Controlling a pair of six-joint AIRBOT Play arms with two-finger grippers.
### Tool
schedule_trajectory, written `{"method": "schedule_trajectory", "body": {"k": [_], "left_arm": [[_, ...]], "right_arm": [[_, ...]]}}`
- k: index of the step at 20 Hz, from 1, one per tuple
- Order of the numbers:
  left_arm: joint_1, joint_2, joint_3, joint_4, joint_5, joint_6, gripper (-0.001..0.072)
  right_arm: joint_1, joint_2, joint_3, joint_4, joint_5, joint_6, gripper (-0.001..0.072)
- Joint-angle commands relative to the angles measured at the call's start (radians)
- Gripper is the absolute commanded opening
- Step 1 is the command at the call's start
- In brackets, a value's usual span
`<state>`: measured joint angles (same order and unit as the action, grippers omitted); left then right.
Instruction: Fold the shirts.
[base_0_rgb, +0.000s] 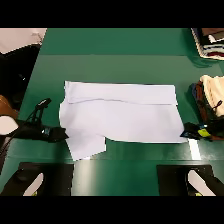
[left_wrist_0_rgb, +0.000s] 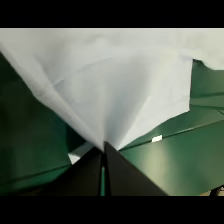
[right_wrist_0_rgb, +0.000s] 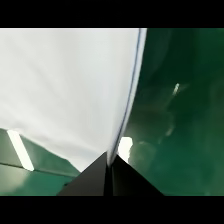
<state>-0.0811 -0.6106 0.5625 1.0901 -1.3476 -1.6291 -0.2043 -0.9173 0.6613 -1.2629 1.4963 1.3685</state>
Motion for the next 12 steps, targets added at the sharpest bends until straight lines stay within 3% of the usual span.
{"method": "schedule_trajectory", "body": {"k": [1, 3, 6, 12], "left_arm": [[0.0, 0.135, 0.009, -0.01, -0.134, -0.082, 0.0023], [0.0, 0.14, 0.058, -0.011, -0.103, -0.09, 0.0023], [0.0, 0.078, 0.139, 0.054, 0.124, -0.048, 0.0023], [0.0, -0.296, 0.274, 0.085, 0.449, 0.065, 0.0025]], "right_arm": [[-0.035, 0.143, 0.053, -0.085, 0.119, 0.002, 0.0014], [-0.04, 0.17, 0.111, -0.064, 0.112, 0.003, 0.0014], [0.021, 0.09, 0.22, -0.064, 0.053, 0.003, 0.0014], [0.151, -0.264, 0.469, -0.063, -0.127, 0.003, 0.0014]]}}
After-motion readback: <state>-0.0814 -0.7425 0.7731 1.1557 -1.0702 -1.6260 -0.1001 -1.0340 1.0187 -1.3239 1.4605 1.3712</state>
